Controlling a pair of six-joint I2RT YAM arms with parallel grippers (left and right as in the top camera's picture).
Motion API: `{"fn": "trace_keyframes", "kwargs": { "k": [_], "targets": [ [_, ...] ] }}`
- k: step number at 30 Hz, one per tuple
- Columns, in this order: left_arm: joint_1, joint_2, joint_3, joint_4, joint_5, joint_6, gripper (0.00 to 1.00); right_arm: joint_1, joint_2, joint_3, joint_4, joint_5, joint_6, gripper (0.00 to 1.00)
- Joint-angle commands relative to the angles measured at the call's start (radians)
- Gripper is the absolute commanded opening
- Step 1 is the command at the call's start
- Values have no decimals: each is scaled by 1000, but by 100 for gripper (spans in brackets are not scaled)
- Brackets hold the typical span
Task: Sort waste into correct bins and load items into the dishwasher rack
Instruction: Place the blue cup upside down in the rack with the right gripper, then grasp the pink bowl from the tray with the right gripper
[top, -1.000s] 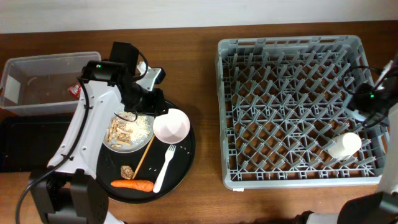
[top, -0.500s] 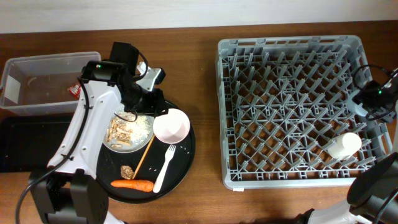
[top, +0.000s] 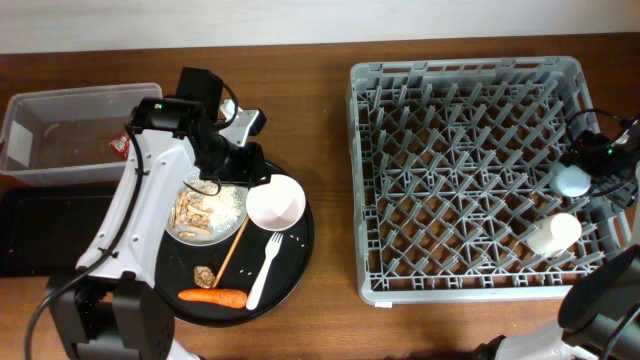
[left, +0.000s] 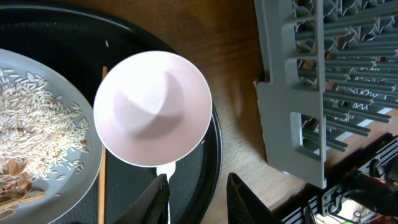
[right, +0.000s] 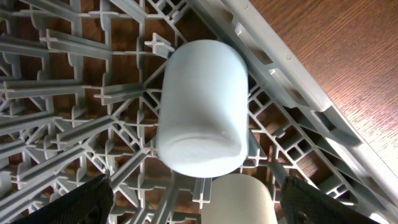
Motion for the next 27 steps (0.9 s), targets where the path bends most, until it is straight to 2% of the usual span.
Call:
{"fn": "trace_keyframes", "kwargs": {
  "k": [1,5,6,8,10,11,13,15,16,18,19,20,25,27],
  "targets": [
    [5,2,4,-2,-7,-3,30,-2,4,15,0,11,9,89],
    [5,2,4,-2,-7,-3,31,-2,4,15,-11,-30,8,92],
    [5,2,4,-2,-7,-3,31,-2,4,15,-24,-30,8,86],
    [5,2,4,-2,-7,-3,31,-2,4,15,-71,-30,8,60],
    [5,2,4,-2,-8,-3,31,-2,4,15,-104,-49,6,52],
    [5,2,4,-2,-8,-3,31,-2,3,15,-118,-127,-44,52],
    [5,2,4,-8,-9,-3,31,12,-6,16,-156,-481,-249,64],
    [5,2,4,-26,-66,-3,32,72,-48,16,-223,-626,-374,67],
    [5,2,4,-51,-160,-40,32,174,-101,16,-258,-627,-422,68],
    [5,2,5,-92,-339,-162,32,340,-163,17,-255,-604,-420,70],
    [7,2,4,-108,-393,-203,32,420,-182,19,-247,-585,-415,71],
    [20,2,4,-126,-444,-260,32,560,-195,29,-228,-547,-402,70],
    [225,2,5,-157,-455,-372,36,1086,-132,35,4,-150,-143,76],
    [308,2,4,-166,-454,-404,44,1174,-70,35,85,-90,-82,76]
  ]
}}
